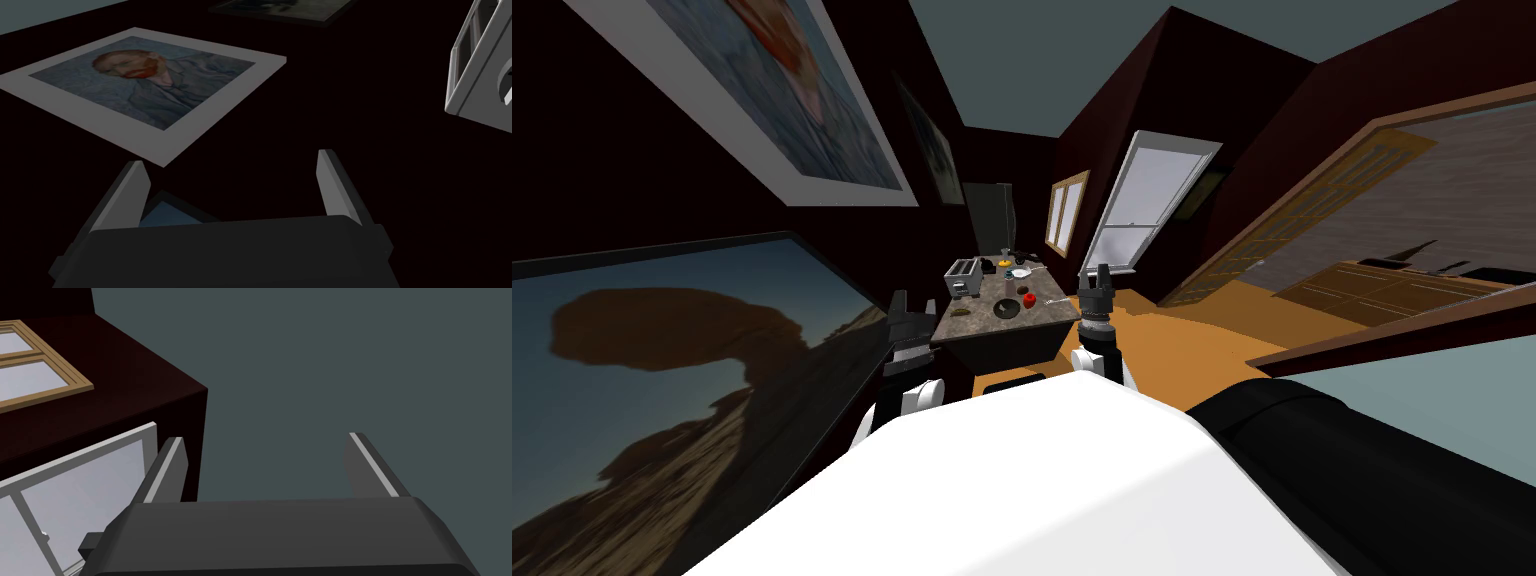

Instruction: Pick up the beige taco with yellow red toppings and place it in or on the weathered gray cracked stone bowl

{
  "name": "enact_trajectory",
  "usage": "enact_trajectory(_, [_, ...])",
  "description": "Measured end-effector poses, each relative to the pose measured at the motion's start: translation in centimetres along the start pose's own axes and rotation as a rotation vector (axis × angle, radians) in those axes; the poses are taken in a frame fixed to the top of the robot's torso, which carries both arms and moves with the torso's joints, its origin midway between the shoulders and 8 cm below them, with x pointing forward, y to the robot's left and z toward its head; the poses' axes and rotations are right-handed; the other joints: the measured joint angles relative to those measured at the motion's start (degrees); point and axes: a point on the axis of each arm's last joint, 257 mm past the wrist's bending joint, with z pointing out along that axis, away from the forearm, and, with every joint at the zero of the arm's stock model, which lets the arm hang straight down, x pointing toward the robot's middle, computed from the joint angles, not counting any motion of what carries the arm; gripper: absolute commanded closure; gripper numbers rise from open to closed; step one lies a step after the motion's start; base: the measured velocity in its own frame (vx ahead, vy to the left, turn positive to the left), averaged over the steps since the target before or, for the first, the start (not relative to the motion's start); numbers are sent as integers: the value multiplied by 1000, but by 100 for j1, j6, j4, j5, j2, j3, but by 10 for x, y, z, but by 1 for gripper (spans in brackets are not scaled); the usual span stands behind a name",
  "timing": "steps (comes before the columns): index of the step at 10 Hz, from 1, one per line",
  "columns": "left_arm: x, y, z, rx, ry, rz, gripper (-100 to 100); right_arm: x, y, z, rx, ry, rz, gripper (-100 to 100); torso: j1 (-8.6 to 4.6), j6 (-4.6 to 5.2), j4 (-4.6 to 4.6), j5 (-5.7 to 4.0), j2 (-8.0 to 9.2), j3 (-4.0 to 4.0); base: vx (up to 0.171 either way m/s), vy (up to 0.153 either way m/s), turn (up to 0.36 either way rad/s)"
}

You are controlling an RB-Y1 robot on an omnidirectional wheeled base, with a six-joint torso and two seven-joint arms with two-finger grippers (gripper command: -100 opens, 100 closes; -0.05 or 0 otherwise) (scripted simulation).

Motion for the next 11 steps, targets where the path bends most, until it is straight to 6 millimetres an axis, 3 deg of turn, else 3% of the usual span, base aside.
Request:
enact_trajectory(3, [1, 19, 9, -50, 20, -19, -100, 0, 0, 0, 0, 0, 0, 0, 5, 1, 3, 1, 11, 6, -33, 12, -49])
enact_trajectory(6, [3, 52, 19, -131, 37, -48, -100, 0, 0, 0, 0, 0, 0, 0, 8, 1, 1, 2, 7, 4, -21, 15, -51])
enact_trajectory(11, [0, 91, 33, -234, 46, -75, -100, 0, 0, 0, 0, 0, 0, 0, 4, -1, 0, 1, 2, 1, -11, 11, -30])
